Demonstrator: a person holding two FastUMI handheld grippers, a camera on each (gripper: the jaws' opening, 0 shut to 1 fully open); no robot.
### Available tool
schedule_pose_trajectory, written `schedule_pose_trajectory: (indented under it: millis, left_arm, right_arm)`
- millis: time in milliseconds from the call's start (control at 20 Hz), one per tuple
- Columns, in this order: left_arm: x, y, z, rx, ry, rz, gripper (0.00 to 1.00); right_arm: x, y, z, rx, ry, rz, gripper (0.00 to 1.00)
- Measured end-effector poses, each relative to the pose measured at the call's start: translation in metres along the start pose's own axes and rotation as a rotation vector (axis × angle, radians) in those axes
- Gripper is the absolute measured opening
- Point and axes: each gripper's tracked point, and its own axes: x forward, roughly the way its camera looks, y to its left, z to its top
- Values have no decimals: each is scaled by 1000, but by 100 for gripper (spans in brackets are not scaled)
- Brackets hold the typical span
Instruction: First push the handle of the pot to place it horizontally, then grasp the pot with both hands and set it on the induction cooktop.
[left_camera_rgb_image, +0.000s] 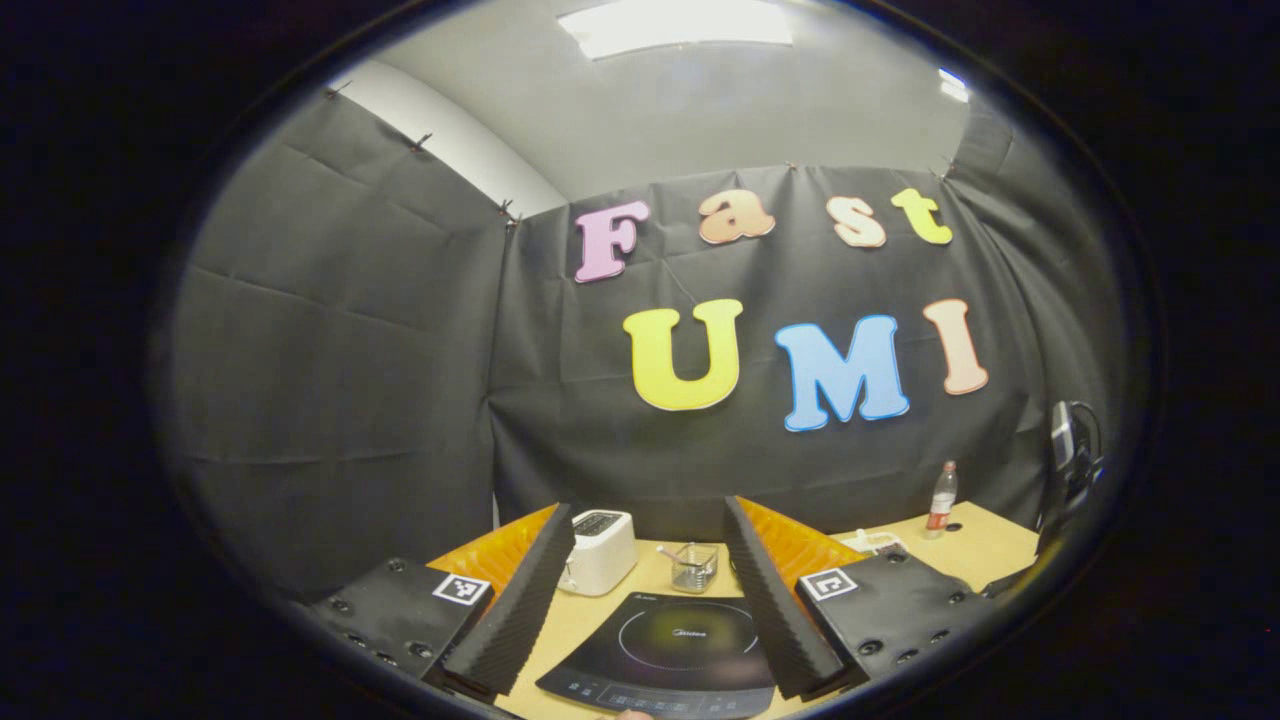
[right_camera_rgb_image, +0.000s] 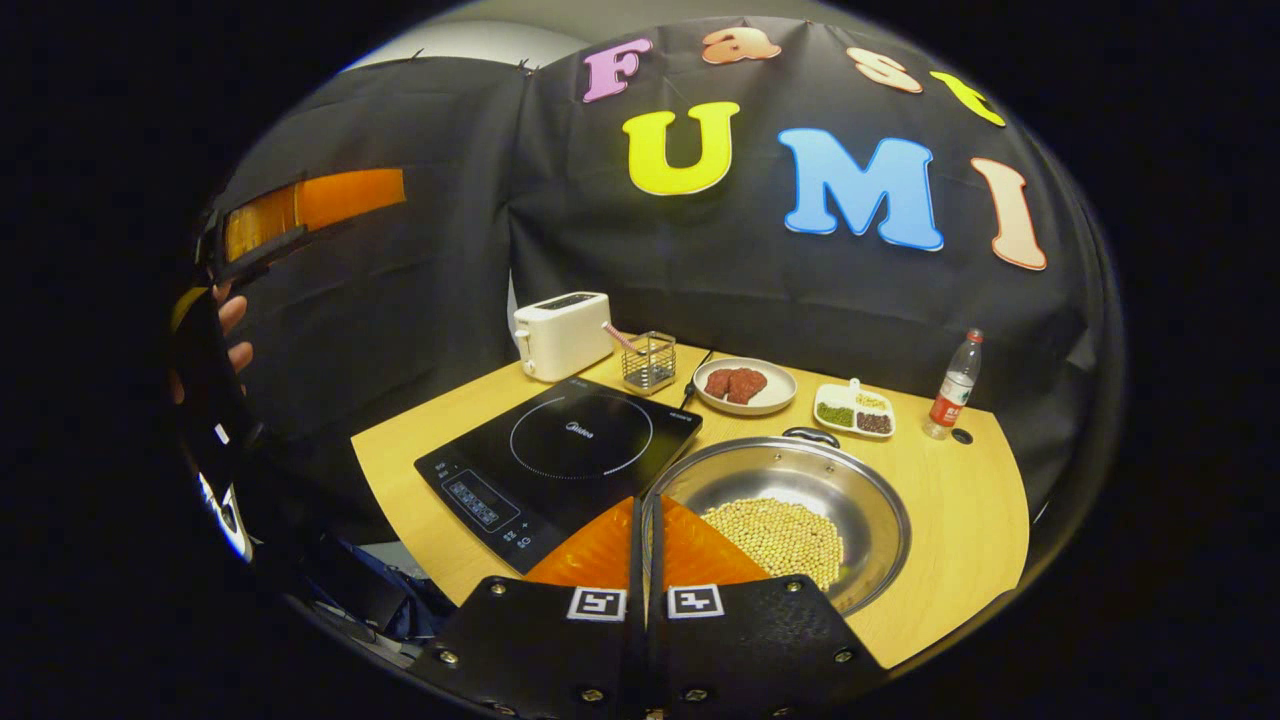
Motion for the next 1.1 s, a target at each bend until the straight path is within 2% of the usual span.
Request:
schedule_pose_trajectory:
  millis: [400, 500, 600, 850, 900, 1100]
  left_arm:
    - [15, 24, -19, -8, 30, 26, 97]
    - [17, 30, -23, -11, 35, 33, 94]
    - [19, 36, -27, -12, 39, 42, 97]
    - [26, 47, -38, -25, 55, 46, 97]
    - [28, 49, -39, -30, 55, 47, 94]
    - [31, 46, -40, -42, 52, 33, 97]
  right_arm:
    - [29, 23, -42, -2, 175, 83, 1]
    - [35, 28, -52, -2, 220, 100, 1]
    - [40, 32, -64, 0, 268, 116, 1]
    - [51, 33, -90, 5, 366, 102, 1]
    - [54, 32, -94, 14, 381, 92, 1]
    - [59, 24, -105, 78, 436, 58, 1]
